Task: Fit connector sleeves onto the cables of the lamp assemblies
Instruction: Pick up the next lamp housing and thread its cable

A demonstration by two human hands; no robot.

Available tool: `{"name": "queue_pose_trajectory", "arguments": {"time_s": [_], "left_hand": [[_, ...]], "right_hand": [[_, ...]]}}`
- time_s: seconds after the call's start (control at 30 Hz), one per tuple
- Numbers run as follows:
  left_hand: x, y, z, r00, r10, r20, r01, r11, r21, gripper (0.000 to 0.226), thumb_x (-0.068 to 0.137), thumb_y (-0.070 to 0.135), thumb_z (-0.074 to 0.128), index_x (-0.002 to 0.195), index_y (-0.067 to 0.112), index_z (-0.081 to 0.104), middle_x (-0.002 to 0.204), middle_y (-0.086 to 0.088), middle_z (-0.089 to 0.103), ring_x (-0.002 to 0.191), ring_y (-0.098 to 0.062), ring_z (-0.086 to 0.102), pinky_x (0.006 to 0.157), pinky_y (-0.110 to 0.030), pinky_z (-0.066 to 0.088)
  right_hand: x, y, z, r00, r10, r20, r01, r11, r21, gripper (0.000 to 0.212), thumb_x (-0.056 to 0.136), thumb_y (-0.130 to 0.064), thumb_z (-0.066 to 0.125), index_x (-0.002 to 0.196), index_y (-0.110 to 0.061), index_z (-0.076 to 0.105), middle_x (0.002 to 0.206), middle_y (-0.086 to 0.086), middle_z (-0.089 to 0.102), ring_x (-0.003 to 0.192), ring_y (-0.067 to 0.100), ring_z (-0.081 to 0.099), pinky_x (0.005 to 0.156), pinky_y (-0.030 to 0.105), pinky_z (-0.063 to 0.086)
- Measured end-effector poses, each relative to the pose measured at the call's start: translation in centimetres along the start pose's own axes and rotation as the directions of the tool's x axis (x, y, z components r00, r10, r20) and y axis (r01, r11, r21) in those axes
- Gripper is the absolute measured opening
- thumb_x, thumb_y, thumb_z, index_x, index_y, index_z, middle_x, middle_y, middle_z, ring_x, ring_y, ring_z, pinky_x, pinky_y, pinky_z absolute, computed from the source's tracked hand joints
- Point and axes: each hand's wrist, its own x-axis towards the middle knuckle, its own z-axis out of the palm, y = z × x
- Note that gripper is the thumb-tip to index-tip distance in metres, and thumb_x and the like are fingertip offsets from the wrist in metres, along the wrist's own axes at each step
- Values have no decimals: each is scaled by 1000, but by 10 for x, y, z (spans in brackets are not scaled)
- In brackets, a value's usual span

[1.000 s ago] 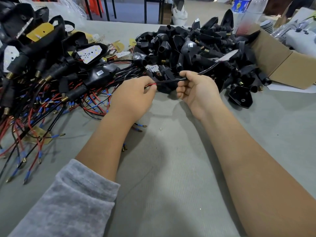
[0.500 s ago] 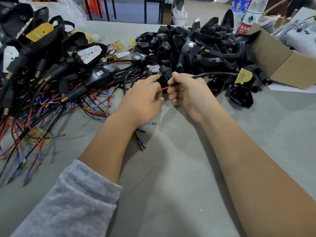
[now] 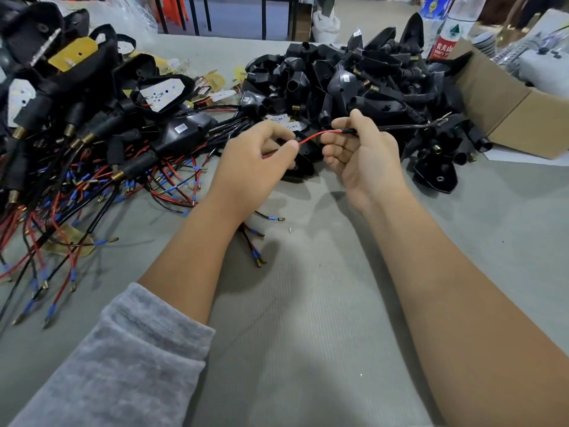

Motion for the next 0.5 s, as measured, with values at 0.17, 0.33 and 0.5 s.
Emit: {"name": "queue_pose_trajectory", "arguments": {"time_s": [0.17, 0.33, 0.5], "left_hand": [[4, -7, -3, 997, 61, -37, -54, 985, 167, 20, 97, 23, 51, 79, 30, 58, 54, 15, 54, 54, -6, 45, 57, -24, 40], [4, -9, -1, 988, 146, -45, -130, 957, 259, 13, 95, 21, 54, 93, 19, 66, 72, 0, 59, 71, -12, 50, 62, -20, 37], [11, -13, -2, 995, 6, -95, 28, 935, 352, 43, 85, 4, 50, 128, 12, 52, 118, 1, 53, 122, -22, 43, 98, -25, 33]], "right_hand": [[-5, -1, 3, 990, -28, 139, 31, 999, -25, 19, 99, -15, 53, 83, -7, 61, 66, 4, 64, 56, 12, 57, 57, 21, 47], [-12, 5, 10, 967, -33, 255, 117, 940, -322, 14, 97, -8, 56, 90, -4, 67, 71, 6, 62, 60, 13, 57, 60, 22, 47], [-12, 10, 12, 976, -116, 187, 191, 869, -457, 18, 97, -9, 57, 84, -11, 69, 74, 5, 64, 63, 14, 59, 61, 23, 50]]}}
